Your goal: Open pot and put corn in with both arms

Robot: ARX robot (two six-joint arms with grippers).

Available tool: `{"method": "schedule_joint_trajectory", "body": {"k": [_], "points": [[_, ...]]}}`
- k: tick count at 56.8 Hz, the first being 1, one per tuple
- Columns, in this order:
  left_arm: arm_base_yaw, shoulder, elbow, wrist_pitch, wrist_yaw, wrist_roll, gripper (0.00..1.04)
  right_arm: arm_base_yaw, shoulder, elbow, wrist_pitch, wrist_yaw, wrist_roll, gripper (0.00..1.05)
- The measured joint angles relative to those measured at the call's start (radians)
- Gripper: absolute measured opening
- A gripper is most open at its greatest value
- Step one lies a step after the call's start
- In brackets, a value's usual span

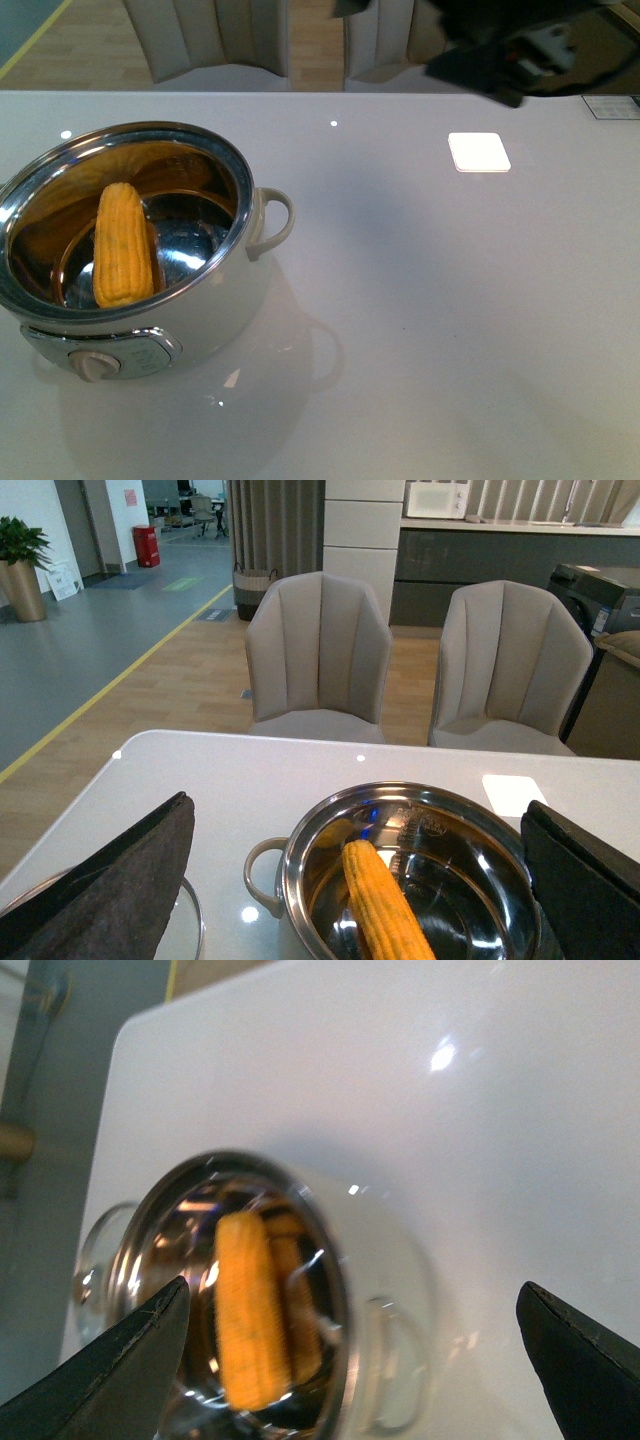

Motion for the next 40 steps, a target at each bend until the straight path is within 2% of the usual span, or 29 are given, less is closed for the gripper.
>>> {"method": "schedule_joint_trajectory", "body": {"k": [15, 23, 32, 33, 36, 37, 40], "points": [[0.0, 0.0, 0.0, 0.0, 0.0, 0.0, 0.98, -0.215, -0.329, -0.358, 0.091, 0.041, -0.097, 0.96], [0.0, 0.0, 0.0, 0.0, 0.0, 0.0, 0.98, -0.262, -0.476, -0.479, 0.101, 0.05, -0.122, 0.96], [0.0, 0.0, 0.0, 0.0, 0.0, 0.0, 0.98, -0.271, -0.608, -0.593, 0.121, 0.087, -0.167, 0.96], [0.0, 0.0, 0.0, 0.0, 0.0, 0.0, 0.98, -0.27, -0.609, -0.61, 0.145, 0.106, -0.185, 0.95], [0.0, 0.0, 0.0, 0.0, 0.0, 0.0, 0.98, -0.269, -0.591, -0.727, 0.44, 0.202, -0.315, 0.84], [0.0, 0.0, 0.0, 0.0, 0.0, 0.0, 0.98, -0.272, -0.589, -0.782, 0.556, 0.212, -0.362, 0.79], [0.0, 0.0, 0.0, 0.0, 0.0, 0.0, 0.98, -0.282, -0.581, -0.86, 0.719, 0.212, -0.436, 0.7]]}}
